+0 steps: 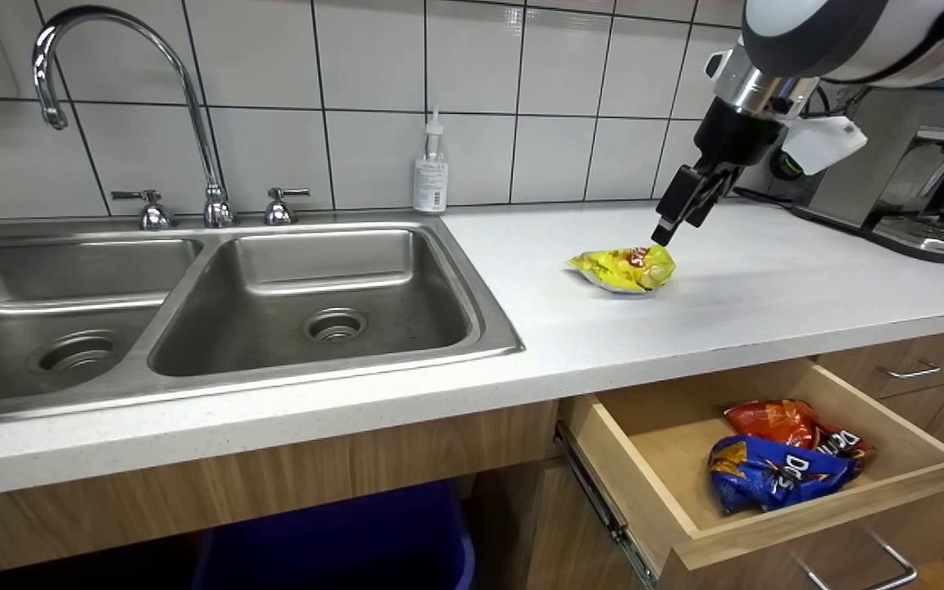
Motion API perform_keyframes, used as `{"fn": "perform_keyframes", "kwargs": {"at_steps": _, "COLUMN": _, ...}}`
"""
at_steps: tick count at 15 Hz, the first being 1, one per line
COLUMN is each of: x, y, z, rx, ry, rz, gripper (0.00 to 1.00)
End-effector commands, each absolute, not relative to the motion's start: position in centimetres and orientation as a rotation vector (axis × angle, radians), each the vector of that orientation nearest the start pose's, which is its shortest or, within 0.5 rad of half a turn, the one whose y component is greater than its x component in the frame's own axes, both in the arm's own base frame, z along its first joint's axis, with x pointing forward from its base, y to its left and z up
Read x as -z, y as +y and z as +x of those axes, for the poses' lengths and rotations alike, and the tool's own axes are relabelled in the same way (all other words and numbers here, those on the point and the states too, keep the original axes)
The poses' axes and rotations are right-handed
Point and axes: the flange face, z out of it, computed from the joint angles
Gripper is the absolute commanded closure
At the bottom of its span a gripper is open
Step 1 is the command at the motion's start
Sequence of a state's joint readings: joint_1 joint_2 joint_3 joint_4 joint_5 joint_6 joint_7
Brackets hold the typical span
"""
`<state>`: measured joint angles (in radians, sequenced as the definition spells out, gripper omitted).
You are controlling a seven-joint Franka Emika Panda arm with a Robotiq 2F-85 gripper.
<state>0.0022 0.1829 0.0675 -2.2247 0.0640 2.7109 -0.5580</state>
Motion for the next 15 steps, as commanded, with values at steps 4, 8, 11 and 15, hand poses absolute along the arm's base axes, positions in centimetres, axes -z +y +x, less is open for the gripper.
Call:
{"fn": "perform_keyframes", "kwargs": {"at_steps": 4, "x": -32.3, "y": 1.6, "z": 61.9, "rx": 0.446, "ry": -1.084, "rz": -2.938, "gripper": 0.00}}
{"fn": "perform_keyframes", "kwargs": {"at_steps": 8, "x": -31.5, "y": 1.1, "z": 63.8, "rx": 0.422, "ry": -1.254, "rz": -2.886, "gripper": 0.00}}
{"fn": "perform_keyframes", "kwargs": {"at_steps": 11, "x": -30.4, "y": 1.3, "z": 64.9, "rx": 0.405, "ry": -1.358, "rz": -2.875, "gripper": 0.00}}
{"fn": "perform_keyframes", "kwargs": {"at_steps": 15, "x": -29.3, "y": 2.0, "z": 65.8, "rx": 0.396, "ry": -1.455, "rz": -2.867, "gripper": 0.00}}
